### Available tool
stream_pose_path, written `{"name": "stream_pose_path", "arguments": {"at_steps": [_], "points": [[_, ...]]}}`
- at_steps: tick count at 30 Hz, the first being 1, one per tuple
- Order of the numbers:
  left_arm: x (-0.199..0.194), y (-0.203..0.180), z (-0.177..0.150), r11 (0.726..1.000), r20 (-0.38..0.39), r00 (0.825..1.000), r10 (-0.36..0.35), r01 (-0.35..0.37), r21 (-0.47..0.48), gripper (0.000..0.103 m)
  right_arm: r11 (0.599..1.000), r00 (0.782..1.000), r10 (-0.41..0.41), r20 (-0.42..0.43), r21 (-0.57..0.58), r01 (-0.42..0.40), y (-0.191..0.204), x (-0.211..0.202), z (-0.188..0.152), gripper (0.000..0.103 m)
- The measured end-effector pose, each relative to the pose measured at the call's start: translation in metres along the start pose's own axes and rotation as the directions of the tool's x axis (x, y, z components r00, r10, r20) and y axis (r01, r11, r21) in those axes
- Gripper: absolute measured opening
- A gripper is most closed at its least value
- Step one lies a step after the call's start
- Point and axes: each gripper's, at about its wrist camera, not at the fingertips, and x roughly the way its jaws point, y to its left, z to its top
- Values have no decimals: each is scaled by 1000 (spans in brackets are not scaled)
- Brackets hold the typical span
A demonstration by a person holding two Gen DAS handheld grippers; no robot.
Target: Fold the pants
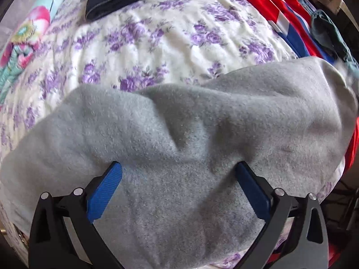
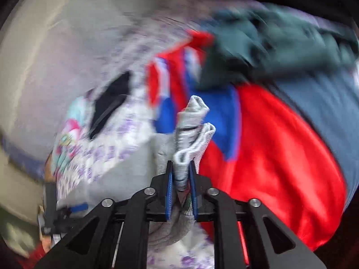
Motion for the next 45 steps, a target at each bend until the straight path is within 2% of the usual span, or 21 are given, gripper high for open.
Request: {"name": "stream_pose_path", "arguments": {"at_steps": [2,4,10,12,14,17,21,24,26,28,29,30,32,33,34,36,37,38,40,43,45], "points": [[0,2,0,1000,1,1000,-8,8,-3,99,992,997,77,9,100,-77,-17,1,-2,17],[1,1,-2,1000,-1,1000,-3,3,-1,99,994,997,71,14,88,-72,-16,0,-4,15],[-4,6,-15,1000,30,1000,6,-5,-18,99,999,998,38,41,-23,-38,12,-10,-1,12],[-23,15,-23,997,102,992,69,-65,-39,99,995,997,37,64,-94,-31,34,-20,0,12],[-45,31,-26,990,170,977,127,-115,-79,99,971,995,56,87,-238,-34,71,-31,-2,12],[-71,84,-34,968,204,971,125,-74,-239,99,858,990,122,69,-509,-71,144,-39,-18,12],[-89,160,-72,871,211,972,108,10,-492,99,627,970,203,-131,-744,-232,233,-9,-70,12],[-95,194,-112,792,182,972,151,-8,-610,98,491,937,184,-299,-797,-351,269,31,-119,10],[-94,208,-131,756,156,972,173,-30,-653,98,414,916,99,-388,-821,-393,282,66,-155,10],[-91,217,-144,729,133,976,170,-34,-684,98,376,893,-12,-451,-829,-414,278,100,-180,10],[-89,217,-149,721,125,979,164,-33,-692,98,386,869,-84,-487,-820,-423,271,117,-188,10],[-86,218,-157,712,111,981,157,-35,-701,98,398,853,-109,-511,-808,-433,265,121,-191,10],[-85,217,-165,708,96,983,159,-46,-704,98,416,848,-55,-527,-784,-460,263,104,-181,13],[-84,215,-169,710,90,983,161,-52,-702,98,413,854,-16,-520,-781,-468,266,87,-173,13],[-84,214,-171,712,86,983,160,-54,-700,98,403,873,18,-487,-796,-452,269,72,-164,14],[-80,213,-175,714,75,986,149,-55,-698,98,380,912,38,-409,-838,-392,275,58,-154,36],[-77,213,-176,712,72,988,140,-50,-700,98,363,923,15,-385,-858,-364,277,60,-153,59],[-75,214,-176,710,72,989,130,-42,-703,98,345,928,-10,-373,-872,-346,280,69,-155,60],[-70,216,-173,706,74,992,105,-22,-708,98,272,950,-92,-300,-925,-266,283,90,-170,60],[-70,215,-166,718,80,992,99,-16,-695,98,107,988,-128,-83,-992,-70,284,109,-193,57],[-73,212,-159,737,85,991,106,-21,-676,98,40,990,-140,28,-999,34,280,119,-202,50]]}}
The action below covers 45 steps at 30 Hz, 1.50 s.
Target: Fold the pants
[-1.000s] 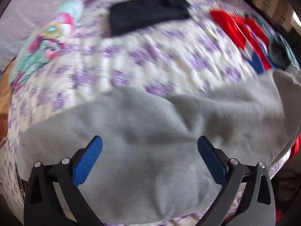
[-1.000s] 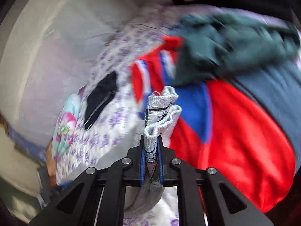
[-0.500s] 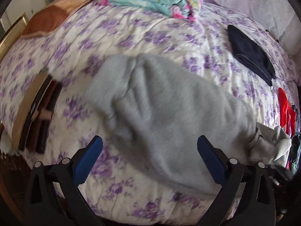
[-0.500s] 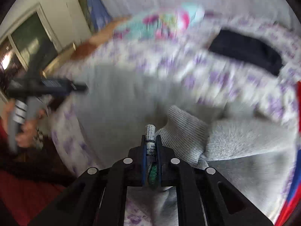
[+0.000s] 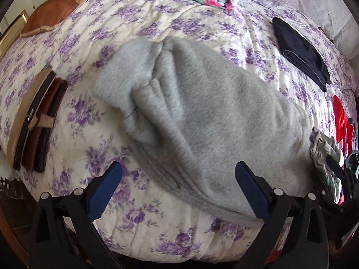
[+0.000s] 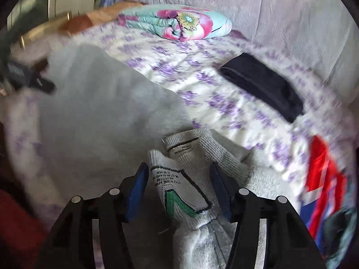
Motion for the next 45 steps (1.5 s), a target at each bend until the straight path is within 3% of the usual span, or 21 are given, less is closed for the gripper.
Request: {"name": "stream_pose_path", "arguments": {"at_steps": [2,3,4,5,8,12,14,16,18,19,20,23,25,27,30,33,34,38,39,42,45], "points": [[0,-4,1,1000,-3,1000,2,-2,23,98,999,999,-32,-2,-4,32,-2,4,-2,38],[1,-6,0,999,-7,1000,4,-4,36,98,1000,1000,-17,-1,14,17,-8,3,-2,35],[1,-7,0,999,-10,1000,8,-8,47,98,999,1000,13,1,47,-13,-16,1,-1,22],[1,-8,0,999,-11,1000,11,-11,52,98,995,999,41,2,94,-41,-23,-1,0,17],[1,-5,0,998,-13,1000,13,-12,56,98,933,982,178,58,306,-187,-59,-18,-3,13],[4,1,0,999,-25,1000,1,0,33,98,814,963,234,136,514,-270,-102,-30,-13,12],[7,3,0,1000,-35,999,-12,13,23,98,802,961,232,149,530,-275,-109,-36,-13,12],[9,3,0,1000,-43,999,-21,22,21,98,819,963,232,138,507,-270,-105,-37,-10,12],[11,2,0,999,-48,998,-31,33,25,98,882,978,198,62,424,-206,-90,-27,-5,14],[12,1,0,999,-50,998,-34,36,28,98,917,989,148,32,369,-149,-79,-21,-4,25],[12,0,0,999,-52,998,-36,37,32,98,942,993,113,18,316,-113,-68,-17,-3,47],[13,-4,-1,998,-56,998,-32,34,48,98,990,1000,-6,-7,139,7,-33,-6,0,64],[13,-4,-3,998,-57,998,-24,27,53,98,993,993,-110,-44,31,112,-16,3,-1,60],[12,0,-4,999,-59,998,-20,23,44,98,987,987,-159,-40,-1,159,-18,6,-6,38],[9,11,-6,1000,-57,998,-19,20,17,98,986,1000,-7,-10,167,8,-49,-7,-9,34],[10,19,-6,1000,-61,998,-23,23,-8,98,970,1000,18,-11,241,-14,-70,-12,-16,28],[12,21,-6,1000,-65,998,-25,24,-16,98,959,1000,22,4,281,-22,-78,-15,-19,18],[15,25,-6,999,-73,997,-25,23,-30,98,820,983,106,148,547,-171,-120,-41,-27,15],[14,25,-5,999,-69,997,-20,19,-27,98,822,972,111,207,531,-207,-119,-57,-21,14],[11,26,-4,1000,-58,998,-9,8,-21,98,903,955,170,245,348,-250,-85,-80,0,14],[13,28,-3,1000,-63,998,-9,7,-25,98,946,957,270,106,156,-284,-24,-50,0,14]]}}
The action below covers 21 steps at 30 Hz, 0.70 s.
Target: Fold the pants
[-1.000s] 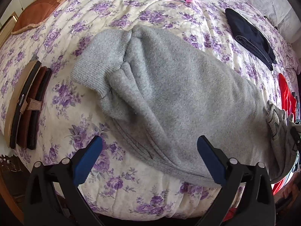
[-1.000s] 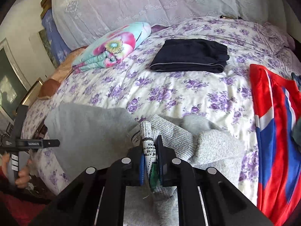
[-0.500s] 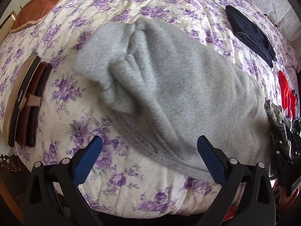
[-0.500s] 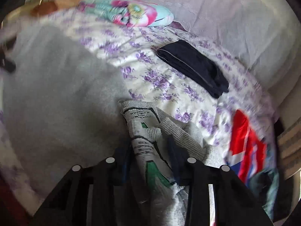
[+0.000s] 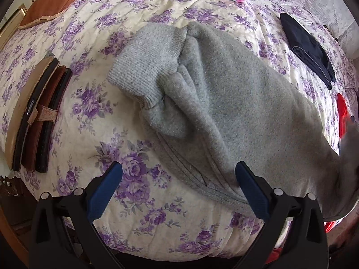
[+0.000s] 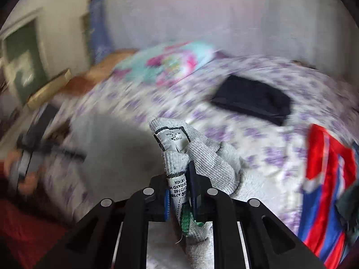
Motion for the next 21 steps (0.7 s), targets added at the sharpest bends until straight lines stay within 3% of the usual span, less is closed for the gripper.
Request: {"name": "stream_pose_path", "arguments": {"at_steps": [2,3,5,8,9,12,14,18,21], "points": [[1,1,0,1000,-5,1000,-1,1,-1,98,996,985,-6,-175,-86,-9,16,49,-24,25],[1,0,0,1000,-5,1000,2,-2,-1,98,993,991,-13,-133,-117,-3,21,52,-32,29],[-1,0,0,1000,0,1000,11,-11,7,98,991,991,51,-124,-114,-66,27,36,-25,53],[-4,2,-2,1000,8,1000,19,-19,13,98,982,983,183,15,-50,-182,16,-19,-3,53],[-5,3,-3,1000,7,1000,15,-15,10,98,983,982,182,52,-19,-181,6,-31,3,53],[-10,1,-2,1000,25,1000,7,-7,14,98,992,997,48,61,112,-55,-33,-38,7,51],[-12,-3,-1,999,36,999,19,-20,34,98,982,999,-31,-22,186,35,-55,-20,-2,31],[-11,-10,-1,998,29,999,29,-30,60,98,946,996,-18,-82,320,43,-71,5,-17,19],[-5,-14,1,998,12,1000,28,-29,62,98,950,983,-72,-172,288,120,-69,53,-20,13]]}}
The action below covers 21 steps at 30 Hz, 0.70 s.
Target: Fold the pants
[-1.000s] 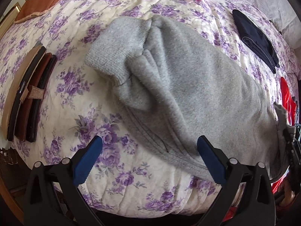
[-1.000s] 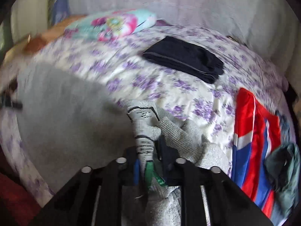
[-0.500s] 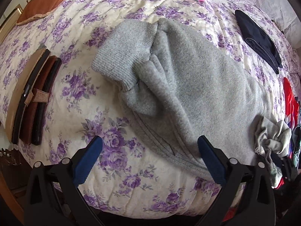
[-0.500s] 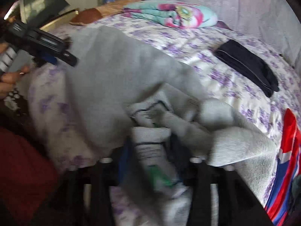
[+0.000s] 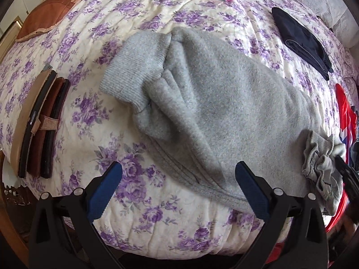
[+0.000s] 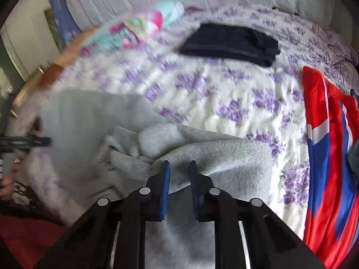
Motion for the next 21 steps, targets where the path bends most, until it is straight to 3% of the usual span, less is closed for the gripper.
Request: {"name": "stream_pose_path", "arguments": {"at_steps": [4,6,7,8,9,10,12,13,14,16,17,18,19,20,21], "points": [[0,0,1,1000,6,1000,28,-28,-1,98,1000,1000,25,16,16,-25,-3,-7,0,12],[-3,6,2,999,15,999,39,-39,-17,98,999,995,37,95,31,-40,-4,-40,-8,15],[-5,10,2,999,15,999,38,-38,-29,98,998,988,50,147,30,-54,-3,-55,-9,25],[-6,16,0,999,14,999,31,-30,-44,98,998,979,54,197,11,-57,1,-67,-10,41],[-6,21,-1,998,9,1000,20,-20,-58,98,999,973,43,228,-33,-36,9,-74,-11,47],[-5,26,-3,997,-1,1000,3,-3,-78,98,996,976,25,214,-94,-5,20,-69,-11,53],[-1,35,-6,993,-18,999,-32,30,-111,98,978,998,-40,44,-201,48,35,-23,-21,54],[0,38,-7,992,-22,999,-43,40,-120,98,974,998,-52,17,-221,55,36,-6,-29,58],[1,41,-8,990,-26,998,-58,54,-131,98,972,995,-43,85,-225,61,35,-8,-34,58],[-1,46,-10,985,-24,996,-87,82,-149,98,973,998,-44,51,-224,54,36,-18,-23,58],[-5,51,-11,981,-14,994,-107,103,-163,98,976,997,-28,78,-214,44,35,-30,-17,58],[-7,54,-12,978,-6,993,-121,119,-174,98,979,987,-9,159,-198,41,33,-49,-13,58],[-8,57,-13,973,0,991,-136,134,-190,98,981,970,1,242,-187,45,32,-66,-11,63],[-8,64,-14,963,6,988,-157,155,-219,98,982,959,2,284,-183,53,31,-73,-10,74],[-8,68,-14,955,10,984,-176,173,-241,98,980,955,-7,296,-187,65,30,-73,-9,78]]}}
